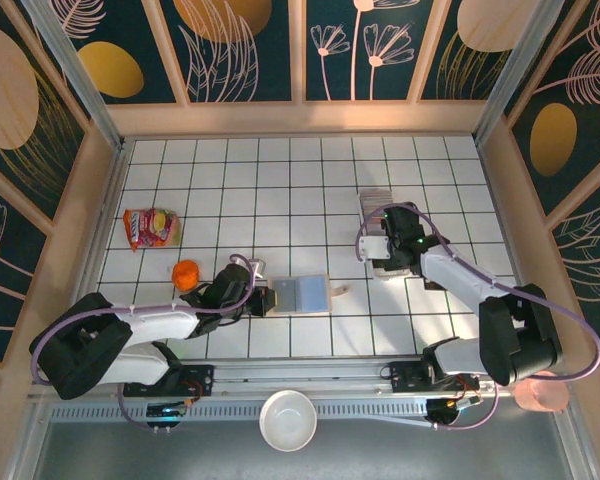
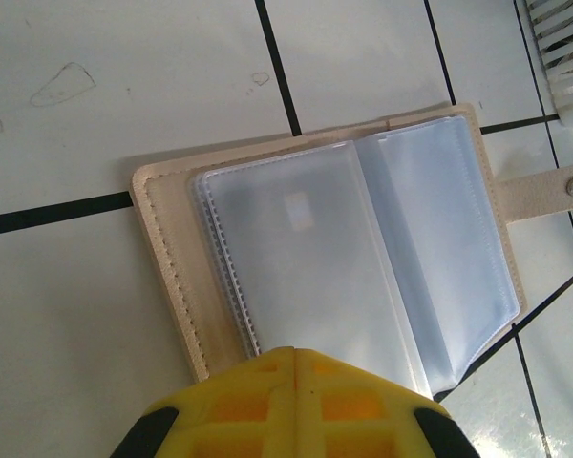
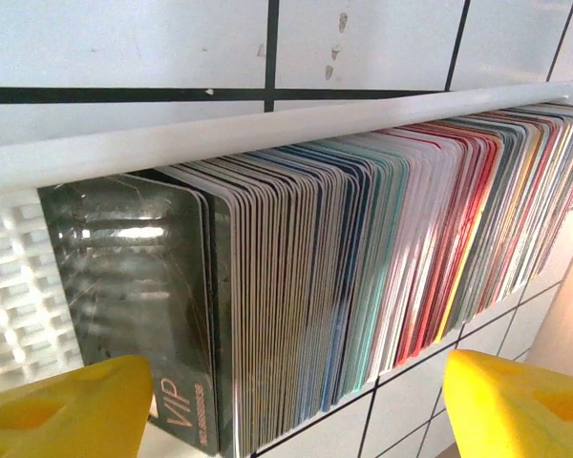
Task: Put the credit cards into the card holder
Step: Move the storage box to the middle-right of the table.
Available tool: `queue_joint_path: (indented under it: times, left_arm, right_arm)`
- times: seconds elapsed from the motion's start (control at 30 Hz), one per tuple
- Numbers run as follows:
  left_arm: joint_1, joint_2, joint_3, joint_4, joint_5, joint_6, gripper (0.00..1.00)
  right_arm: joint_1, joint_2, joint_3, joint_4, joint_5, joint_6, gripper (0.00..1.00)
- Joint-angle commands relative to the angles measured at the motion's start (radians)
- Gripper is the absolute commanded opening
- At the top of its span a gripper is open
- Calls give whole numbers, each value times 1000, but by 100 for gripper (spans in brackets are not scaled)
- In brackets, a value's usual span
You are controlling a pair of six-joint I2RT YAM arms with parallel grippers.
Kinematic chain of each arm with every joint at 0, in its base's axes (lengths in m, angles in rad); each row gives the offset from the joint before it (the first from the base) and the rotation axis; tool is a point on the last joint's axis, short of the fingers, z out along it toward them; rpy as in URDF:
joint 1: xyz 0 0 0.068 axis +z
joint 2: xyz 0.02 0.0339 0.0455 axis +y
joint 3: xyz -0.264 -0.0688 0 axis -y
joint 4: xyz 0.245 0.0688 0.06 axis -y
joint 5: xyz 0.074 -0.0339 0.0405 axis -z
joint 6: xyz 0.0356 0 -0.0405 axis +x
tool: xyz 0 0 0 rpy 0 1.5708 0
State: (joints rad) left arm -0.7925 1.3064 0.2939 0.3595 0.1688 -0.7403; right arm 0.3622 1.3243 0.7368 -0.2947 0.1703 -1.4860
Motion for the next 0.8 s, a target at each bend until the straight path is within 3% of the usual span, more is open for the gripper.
queue_joint_path:
  times: [0.0, 0.13, 0.2, 0.3, 0.37, 0.5, 0.6, 0.67, 0.77]
  left_arm:
    - [-5, -8, 20, 15, 0, 9, 3]
    - [-5, -34, 17, 6, -8, 16, 3]
    - [-5, -49, 14, 1, -9, 18, 3]
    - [-5, -73, 10, -9, -15, 25, 3]
    - [-5, -87, 8, -20, -26, 28, 3]
    - [-5, -110, 3, -31, -29, 30, 4]
    - [-5, -117, 4, -31, -19, 27, 4]
    - [-5, -121, 5, -32, -12, 25, 4]
    - [-4, -125, 8, -38, -6, 24, 4]
  right_arm:
    - [-49, -56, 97, -139, -47, 34, 80]
    - [-172, -119, 93, -146, -56, 45, 80]
    - [-236, -150, 49, -61, -48, 149, 74]
    - [-315, -208, 24, 125, -69, 535, 48]
    - [-324, -237, 51, 194, 19, 901, 42]
    - [-326, -206, 235, -114, 46, 1452, 39]
    - [-368, -116, 323, -389, 82, 1743, 14]
    - [-452, -93, 294, -476, -20, 1880, 8]
    - [-565, -128, 148, -405, -237, 1981, 9]
